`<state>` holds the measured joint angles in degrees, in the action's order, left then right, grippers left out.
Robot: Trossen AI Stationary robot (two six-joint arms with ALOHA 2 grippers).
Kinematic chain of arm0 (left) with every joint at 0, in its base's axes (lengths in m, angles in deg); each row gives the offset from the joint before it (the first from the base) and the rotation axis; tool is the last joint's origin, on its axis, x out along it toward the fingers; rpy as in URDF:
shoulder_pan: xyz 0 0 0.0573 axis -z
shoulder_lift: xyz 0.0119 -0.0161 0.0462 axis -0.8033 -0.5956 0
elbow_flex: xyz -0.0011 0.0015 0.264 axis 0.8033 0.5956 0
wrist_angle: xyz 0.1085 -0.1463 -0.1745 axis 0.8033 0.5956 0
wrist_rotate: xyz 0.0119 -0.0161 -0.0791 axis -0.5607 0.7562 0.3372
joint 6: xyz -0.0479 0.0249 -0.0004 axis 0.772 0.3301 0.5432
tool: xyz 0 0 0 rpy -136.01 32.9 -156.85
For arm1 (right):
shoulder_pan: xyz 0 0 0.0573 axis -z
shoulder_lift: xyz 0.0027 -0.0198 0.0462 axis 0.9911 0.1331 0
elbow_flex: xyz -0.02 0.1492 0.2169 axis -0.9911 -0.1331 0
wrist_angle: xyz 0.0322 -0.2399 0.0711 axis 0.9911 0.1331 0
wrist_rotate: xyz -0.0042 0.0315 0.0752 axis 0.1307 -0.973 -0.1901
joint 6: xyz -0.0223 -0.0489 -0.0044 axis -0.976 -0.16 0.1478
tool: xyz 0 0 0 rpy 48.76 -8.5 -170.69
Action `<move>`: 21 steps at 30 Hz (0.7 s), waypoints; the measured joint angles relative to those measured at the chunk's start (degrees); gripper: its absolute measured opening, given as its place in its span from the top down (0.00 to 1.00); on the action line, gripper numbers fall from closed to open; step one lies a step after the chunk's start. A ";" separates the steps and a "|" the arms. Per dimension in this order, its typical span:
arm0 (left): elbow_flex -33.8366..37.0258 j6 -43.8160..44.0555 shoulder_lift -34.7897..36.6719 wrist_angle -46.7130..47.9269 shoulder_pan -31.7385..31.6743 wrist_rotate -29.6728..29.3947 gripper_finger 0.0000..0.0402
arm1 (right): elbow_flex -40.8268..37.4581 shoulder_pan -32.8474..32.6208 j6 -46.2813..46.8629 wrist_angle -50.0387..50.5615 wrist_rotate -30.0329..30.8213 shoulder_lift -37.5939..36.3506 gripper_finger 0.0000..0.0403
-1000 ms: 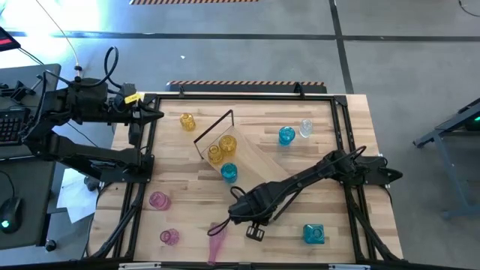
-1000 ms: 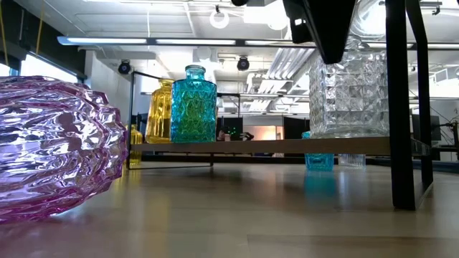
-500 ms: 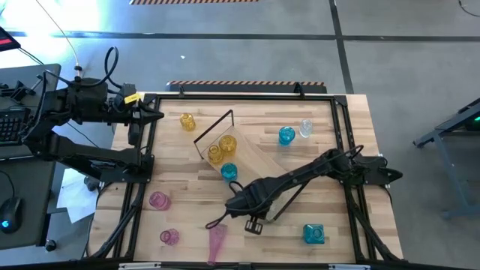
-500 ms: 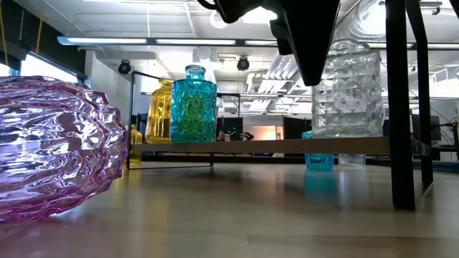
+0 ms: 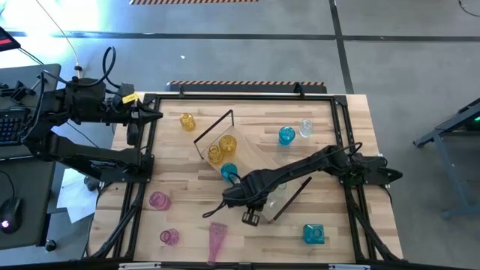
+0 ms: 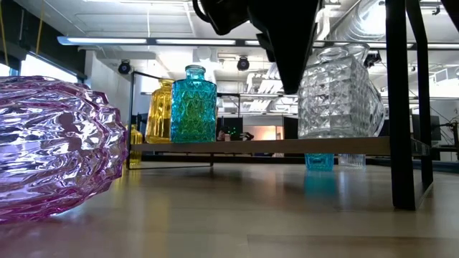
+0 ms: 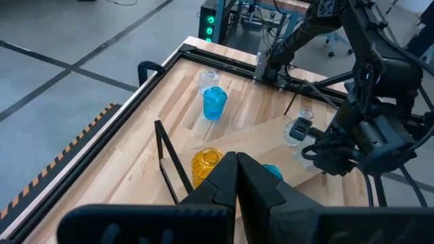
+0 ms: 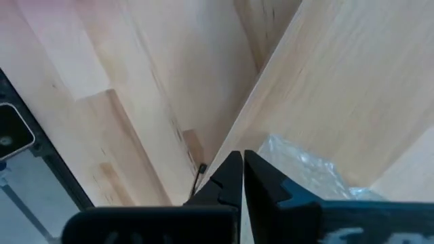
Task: Sort vases onto shelf
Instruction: Adjust the crystal vases on the shelf
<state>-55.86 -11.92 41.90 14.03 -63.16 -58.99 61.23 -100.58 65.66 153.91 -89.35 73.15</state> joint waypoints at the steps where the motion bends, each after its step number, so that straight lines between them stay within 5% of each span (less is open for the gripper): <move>1: 0.02 0.00 0.00 0.00 -0.02 0.00 1.00 | 0.00 0.23 0.00 -0.46 -0.02 0.00 1.00; 8: 0.02 -0.03 0.19 0.00 0.00 0.00 1.00 | 0.00 1.28 0.32 -5.74 -0.89 0.00 1.00; 21: 0.02 -0.54 0.15 0.00 -0.02 -0.50 1.00 | 0.00 6.35 0.48 0.41 3.06 0.00 1.00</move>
<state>-55.85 -12.46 42.05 14.04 -63.18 -59.49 61.23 -94.22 66.14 154.32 -86.29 73.15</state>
